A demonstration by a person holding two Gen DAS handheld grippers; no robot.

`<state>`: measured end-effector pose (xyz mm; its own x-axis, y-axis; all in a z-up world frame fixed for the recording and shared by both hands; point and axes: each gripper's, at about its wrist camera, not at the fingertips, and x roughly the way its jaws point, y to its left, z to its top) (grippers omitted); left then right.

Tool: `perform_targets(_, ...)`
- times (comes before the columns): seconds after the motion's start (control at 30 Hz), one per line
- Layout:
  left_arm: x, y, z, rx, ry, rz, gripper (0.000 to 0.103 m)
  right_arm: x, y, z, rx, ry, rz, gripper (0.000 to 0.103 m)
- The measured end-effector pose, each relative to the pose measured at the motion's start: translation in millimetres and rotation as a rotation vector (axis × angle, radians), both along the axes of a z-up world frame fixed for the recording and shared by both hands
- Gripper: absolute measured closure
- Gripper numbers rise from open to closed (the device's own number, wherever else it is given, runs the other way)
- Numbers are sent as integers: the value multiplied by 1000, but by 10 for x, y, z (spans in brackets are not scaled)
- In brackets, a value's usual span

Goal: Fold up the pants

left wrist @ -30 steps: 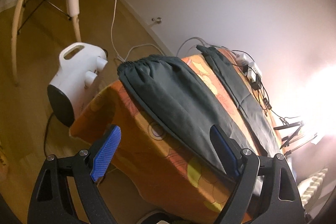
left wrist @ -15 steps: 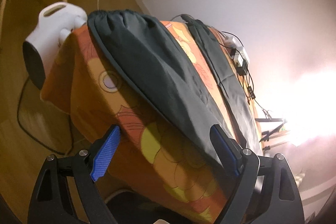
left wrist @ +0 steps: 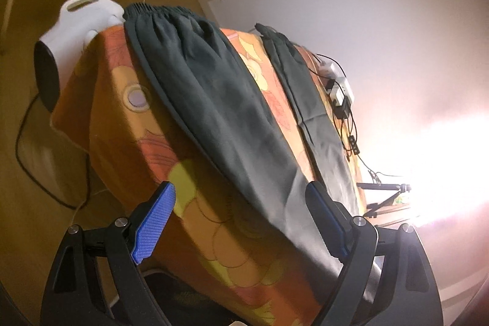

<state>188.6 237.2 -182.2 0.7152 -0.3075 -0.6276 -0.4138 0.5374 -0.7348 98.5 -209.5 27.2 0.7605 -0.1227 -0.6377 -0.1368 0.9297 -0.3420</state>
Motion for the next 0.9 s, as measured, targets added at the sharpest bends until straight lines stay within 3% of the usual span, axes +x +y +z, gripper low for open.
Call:
perform_targets(0.2, 97, -105, -38, -29, -16, 6, 17, -83, 7, 108, 4, -24, 3, 100)
perform_targets(0.27, 109, -92, -57, -32, -23, 22, 23, -105, -6, 145, 4, -31, -1, 100)
perform_targets(0.47, 196, 118, -185, -110, -53, 116, 61, -177, -65, 187, 14, -30, -24, 100)
perform_targets(0.53, 252, 167, -222, -129, -69, 120, 94, -186, -79, 177, 20, -22, -31, 100)
perform_targets(0.57, 281, 189, -245, -143, -76, 119, 99, -191, -85, 164, 25, -14, -32, 100)
perform_targets(0.63, 326, 208, -264, -156, -93, 116, 100, -187, -89, 128, 31, 1, -35, 100)
perform_targets(0.9, 226, 157, -3, 6, -204, 84, 102, -175, -66, -77, 28, 56, -42, 100)
